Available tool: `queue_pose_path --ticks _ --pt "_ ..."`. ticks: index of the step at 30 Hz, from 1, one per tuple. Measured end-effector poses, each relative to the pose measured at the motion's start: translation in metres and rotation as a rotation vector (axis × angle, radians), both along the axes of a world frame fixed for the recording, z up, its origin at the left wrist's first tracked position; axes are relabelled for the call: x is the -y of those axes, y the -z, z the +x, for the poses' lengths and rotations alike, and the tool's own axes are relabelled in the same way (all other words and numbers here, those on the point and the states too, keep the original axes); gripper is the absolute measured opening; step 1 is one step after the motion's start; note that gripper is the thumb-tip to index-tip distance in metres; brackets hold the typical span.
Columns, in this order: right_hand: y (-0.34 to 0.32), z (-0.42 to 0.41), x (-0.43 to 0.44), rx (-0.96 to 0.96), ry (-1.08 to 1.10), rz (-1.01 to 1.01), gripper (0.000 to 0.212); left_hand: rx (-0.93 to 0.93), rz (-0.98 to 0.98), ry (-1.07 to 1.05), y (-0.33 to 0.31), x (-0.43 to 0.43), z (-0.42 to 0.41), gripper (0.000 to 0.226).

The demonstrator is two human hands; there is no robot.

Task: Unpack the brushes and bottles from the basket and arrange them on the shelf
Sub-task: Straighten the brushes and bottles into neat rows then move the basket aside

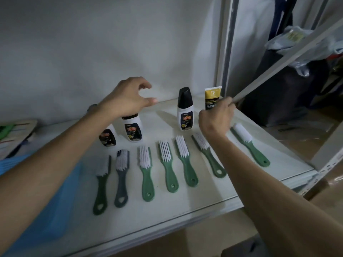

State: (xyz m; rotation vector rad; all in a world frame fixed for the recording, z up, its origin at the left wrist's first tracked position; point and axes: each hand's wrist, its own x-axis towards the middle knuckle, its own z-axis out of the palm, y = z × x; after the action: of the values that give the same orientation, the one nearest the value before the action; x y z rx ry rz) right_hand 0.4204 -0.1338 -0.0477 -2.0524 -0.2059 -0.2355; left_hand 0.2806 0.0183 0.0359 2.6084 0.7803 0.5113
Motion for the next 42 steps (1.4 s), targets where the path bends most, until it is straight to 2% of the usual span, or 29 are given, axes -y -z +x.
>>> queue_pose_path --ticks 2,4,7,9,12,16,20,24,33,42 --pt "-0.007 -0.022 -0.014 0.106 -0.213 -0.024 0.028 0.169 0.05 -0.142 -0.001 -0.011 -0.036 0.054" --pt "-0.008 -0.048 -0.033 0.203 -0.5 -0.161 0.032 0.235 0.02 -0.329 0.003 -0.024 -0.067 0.068" --pt "0.001 -0.085 -0.063 0.143 -0.798 -0.278 0.041 0.025 -0.141 -0.495 0.017 -0.04 -0.097 0.097" --pt "0.006 -0.102 -0.079 0.049 -0.856 -0.29 0.049 0.017 -0.204 -0.485 0.028 -0.048 -0.105 0.102" --pt "0.006 -0.119 -0.102 -0.058 -0.821 -0.231 0.06 0.093 -0.241 -0.477 0.044 -0.057 -0.109 0.093" --pt "0.01 -0.137 -0.127 -0.081 -0.662 -0.225 0.068 0.098 -0.293 -0.57 0.052 -0.058 -0.1 0.082" --pt "0.015 -0.143 -0.136 -0.075 -0.53 -0.203 0.058 0.156 -0.3 -0.597 0.062 -0.048 -0.086 0.067" --pt "0.017 -0.137 -0.137 -0.045 -0.523 -0.227 0.047 0.158 -0.283 -0.607 0.069 -0.038 -0.083 0.05" --pt "0.017 -0.116 -0.125 -0.056 -0.479 -0.184 0.048 0.179 -0.271 -0.608 0.074 -0.034 -0.073 0.052" --pt "0.02 -0.101 -0.109 -0.057 -0.45 -0.243 0.045 0.208 -0.239 -0.628 0.079 -0.027 -0.056 0.054"
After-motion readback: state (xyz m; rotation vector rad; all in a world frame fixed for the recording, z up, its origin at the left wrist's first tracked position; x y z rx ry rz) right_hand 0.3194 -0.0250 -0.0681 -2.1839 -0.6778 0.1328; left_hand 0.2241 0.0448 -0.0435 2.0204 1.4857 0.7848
